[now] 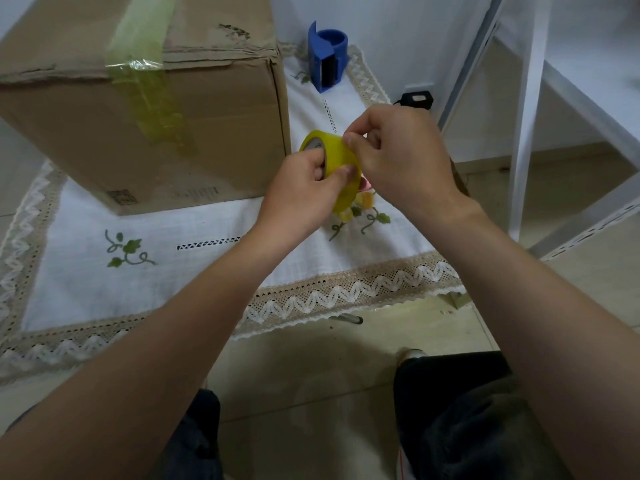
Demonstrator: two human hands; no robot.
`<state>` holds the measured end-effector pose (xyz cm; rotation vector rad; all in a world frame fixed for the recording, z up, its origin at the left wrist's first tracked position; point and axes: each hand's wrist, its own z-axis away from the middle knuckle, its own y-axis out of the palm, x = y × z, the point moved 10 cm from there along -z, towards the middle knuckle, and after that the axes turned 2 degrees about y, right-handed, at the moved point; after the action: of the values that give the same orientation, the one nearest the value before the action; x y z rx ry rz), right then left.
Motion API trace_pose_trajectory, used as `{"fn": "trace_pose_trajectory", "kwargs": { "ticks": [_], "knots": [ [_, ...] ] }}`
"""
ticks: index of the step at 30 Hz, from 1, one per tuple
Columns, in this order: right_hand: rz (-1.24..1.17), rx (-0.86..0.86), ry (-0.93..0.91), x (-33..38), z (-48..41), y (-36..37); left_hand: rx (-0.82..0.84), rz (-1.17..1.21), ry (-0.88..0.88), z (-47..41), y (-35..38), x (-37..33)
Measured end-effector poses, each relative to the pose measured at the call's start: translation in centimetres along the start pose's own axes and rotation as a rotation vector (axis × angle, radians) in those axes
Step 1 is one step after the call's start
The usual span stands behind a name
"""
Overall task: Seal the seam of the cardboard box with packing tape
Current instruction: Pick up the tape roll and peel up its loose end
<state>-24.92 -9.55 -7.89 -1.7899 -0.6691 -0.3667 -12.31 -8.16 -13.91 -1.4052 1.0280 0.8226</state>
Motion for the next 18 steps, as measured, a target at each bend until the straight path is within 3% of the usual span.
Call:
{"fn": "trace_pose_trajectory", "kwargs": {
  "ticks": [18],
  "knots": [
    [-0.003,-0.161,-0.178,1.8,1.1,-1.1,0.008,0.239,-0.165,0.0,-0.7,0.9]
  ]
}}
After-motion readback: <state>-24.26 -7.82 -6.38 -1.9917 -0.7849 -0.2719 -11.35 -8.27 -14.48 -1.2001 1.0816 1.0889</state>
